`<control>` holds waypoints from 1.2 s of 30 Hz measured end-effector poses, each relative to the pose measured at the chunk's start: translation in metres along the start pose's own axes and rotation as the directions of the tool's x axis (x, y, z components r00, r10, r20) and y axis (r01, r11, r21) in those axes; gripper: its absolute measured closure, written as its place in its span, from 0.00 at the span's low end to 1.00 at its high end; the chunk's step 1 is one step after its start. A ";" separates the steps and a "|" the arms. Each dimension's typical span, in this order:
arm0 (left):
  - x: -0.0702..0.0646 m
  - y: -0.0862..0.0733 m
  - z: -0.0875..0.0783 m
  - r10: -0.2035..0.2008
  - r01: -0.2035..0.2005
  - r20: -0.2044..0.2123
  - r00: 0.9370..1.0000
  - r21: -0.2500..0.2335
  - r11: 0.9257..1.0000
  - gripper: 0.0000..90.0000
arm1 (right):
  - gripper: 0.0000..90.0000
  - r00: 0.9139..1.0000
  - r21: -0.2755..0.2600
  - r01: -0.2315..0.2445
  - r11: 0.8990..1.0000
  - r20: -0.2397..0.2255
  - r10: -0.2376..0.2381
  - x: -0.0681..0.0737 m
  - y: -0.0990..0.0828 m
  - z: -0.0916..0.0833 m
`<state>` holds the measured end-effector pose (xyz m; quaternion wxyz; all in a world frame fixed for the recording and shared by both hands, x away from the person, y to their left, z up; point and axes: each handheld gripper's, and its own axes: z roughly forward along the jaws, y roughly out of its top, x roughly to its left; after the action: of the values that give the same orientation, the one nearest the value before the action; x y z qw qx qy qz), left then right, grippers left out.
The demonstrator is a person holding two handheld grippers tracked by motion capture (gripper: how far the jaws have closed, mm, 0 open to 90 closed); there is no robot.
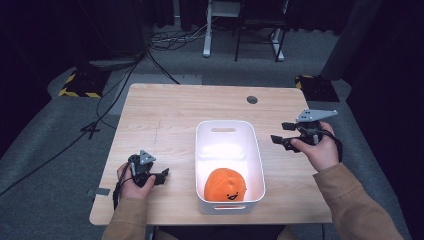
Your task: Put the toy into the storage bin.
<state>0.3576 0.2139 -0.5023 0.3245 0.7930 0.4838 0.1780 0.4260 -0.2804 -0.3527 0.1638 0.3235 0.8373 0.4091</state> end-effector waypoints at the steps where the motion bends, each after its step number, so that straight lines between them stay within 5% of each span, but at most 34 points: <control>1: 0.000 0.000 0.000 0.000 0.000 0.000 1.000 0.000 1.000 0.21 | 0.33 1.000 0.024 -0.005 1.000 0.008 0.004 -0.004 -0.002 0.002; 10: 0.000 0.000 0.000 0.002 -0.002 0.000 1.000 0.001 1.000 0.21 | 0.32 0.996 0.124 -0.086 0.989 0.029 0.083 -0.029 -0.027 0.015; 15: 0.000 0.000 0.000 0.002 -0.002 0.000 1.000 0.001 1.000 0.21 | 0.32 0.993 0.126 -0.117 0.985 0.028 0.114 -0.036 -0.040 0.020; 36: 0.000 0.000 0.000 0.002 -0.002 0.000 1.000 0.001 1.000 0.21 | 0.32 0.992 0.187 -0.117 0.975 0.064 0.107 -0.052 -0.097 0.040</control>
<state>0.3576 0.2140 -0.5022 0.3240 0.7936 0.4833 0.1779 0.4460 -0.3369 -0.4536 0.1312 0.3951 0.8483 0.3271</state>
